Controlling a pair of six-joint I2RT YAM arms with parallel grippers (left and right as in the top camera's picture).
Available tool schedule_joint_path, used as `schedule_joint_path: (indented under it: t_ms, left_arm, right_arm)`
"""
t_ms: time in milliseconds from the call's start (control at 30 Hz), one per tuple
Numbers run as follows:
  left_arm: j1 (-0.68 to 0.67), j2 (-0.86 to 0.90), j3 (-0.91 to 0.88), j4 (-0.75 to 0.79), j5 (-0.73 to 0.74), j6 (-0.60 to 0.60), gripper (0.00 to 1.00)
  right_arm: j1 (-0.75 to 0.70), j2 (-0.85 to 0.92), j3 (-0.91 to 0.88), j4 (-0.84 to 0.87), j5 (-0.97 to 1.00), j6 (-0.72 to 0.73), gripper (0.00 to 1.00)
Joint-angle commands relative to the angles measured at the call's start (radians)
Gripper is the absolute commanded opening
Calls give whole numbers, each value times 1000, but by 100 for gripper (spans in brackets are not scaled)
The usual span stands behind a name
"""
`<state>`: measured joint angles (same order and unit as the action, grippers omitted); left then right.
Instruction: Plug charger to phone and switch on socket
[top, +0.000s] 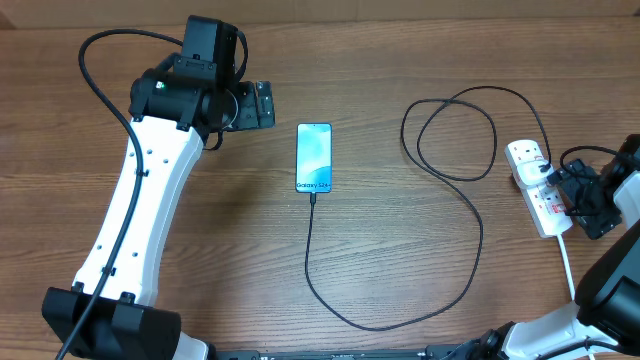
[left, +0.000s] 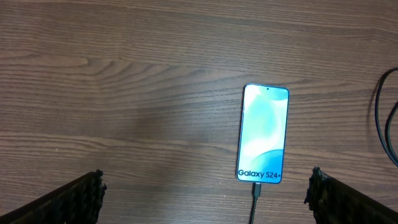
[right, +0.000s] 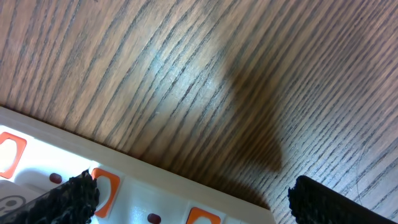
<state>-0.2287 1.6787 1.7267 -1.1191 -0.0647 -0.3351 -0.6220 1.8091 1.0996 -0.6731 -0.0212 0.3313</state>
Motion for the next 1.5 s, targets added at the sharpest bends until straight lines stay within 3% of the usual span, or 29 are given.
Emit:
schedule_joint_path:
  t_ms: [0,1467]
  left_arm:
    - [0,8,3,0,-13,-10,100]
    - [0,8,3,0,-13,-10,100]
  right_arm:
    - [34,5,-14,-29,-60,-45,100]
    - [34,5,90,-115,-14,-40,100]
